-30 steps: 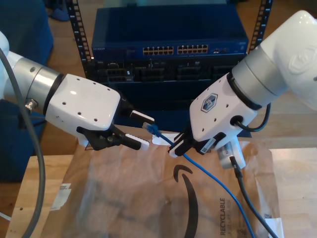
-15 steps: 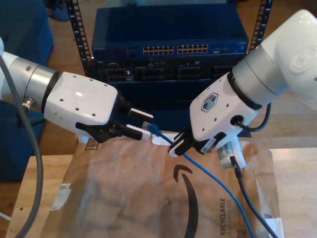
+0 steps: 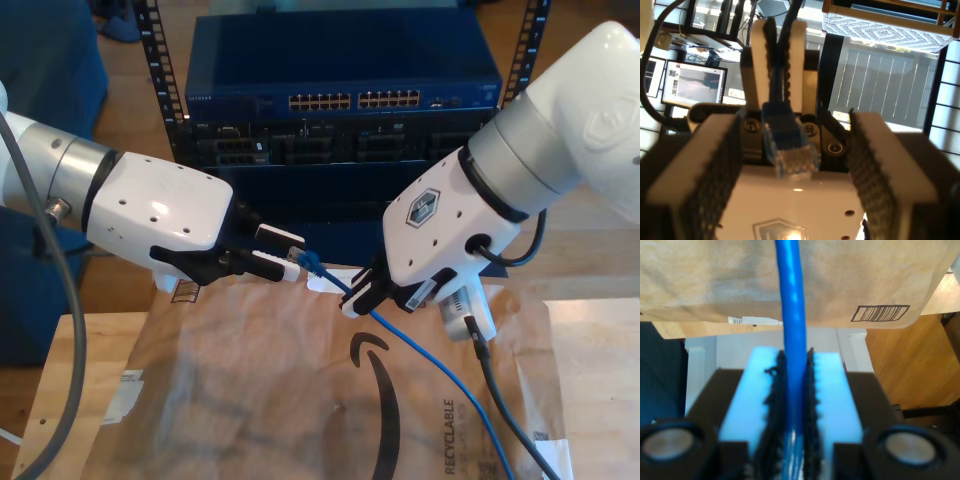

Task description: Grab the cable and plug it in

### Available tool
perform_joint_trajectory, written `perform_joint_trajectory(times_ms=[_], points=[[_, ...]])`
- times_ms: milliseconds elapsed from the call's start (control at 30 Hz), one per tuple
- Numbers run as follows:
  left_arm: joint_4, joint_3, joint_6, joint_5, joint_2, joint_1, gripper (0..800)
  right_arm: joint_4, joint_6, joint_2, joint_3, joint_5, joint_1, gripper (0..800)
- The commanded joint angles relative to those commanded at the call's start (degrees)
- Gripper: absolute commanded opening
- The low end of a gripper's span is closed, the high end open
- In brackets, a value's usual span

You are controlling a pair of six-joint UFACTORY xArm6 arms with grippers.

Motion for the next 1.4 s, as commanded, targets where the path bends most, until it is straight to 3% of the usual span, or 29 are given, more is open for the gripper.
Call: perform_joint_trajectory(times_ms=[367, 1000, 1233, 1300, 1333, 1400], points=[[-0.1, 0.1, 0.1, 0.0, 0.0, 0.1, 244, 0.1, -0.1, 0.2, 0.0, -0.1, 0.0, 3], [-1.8, 0.3, 1.0, 0.4, 0.0, 0.2, 230, 0.3, -0.2, 0.5, -0.2, -0.1, -0.4, 3], [-1.8, 0.4, 1.0, 0.4, 0.0, 0.2, 139, 0.3, -0.2, 0.5, -0.2, -0.1, -0.4, 9], [-1.8, 0.4, 1.0, 0.3, -0.1, 0.2, 85, 0.3, -0.2, 0.5, -0.2, -0.1, -0.4, 44], [-1.8, 0.4, 0.9, 0.2, -0.1, 0.2, 34, 0.3, -0.3, 0.5, -0.2, -0.1, -0.4, 99], [-1.8, 0.4, 0.9, 0.2, -0.1, 0.2, 21, 0.3, -0.3, 0.5, -0.2, -0.1, -0.4, 191]])
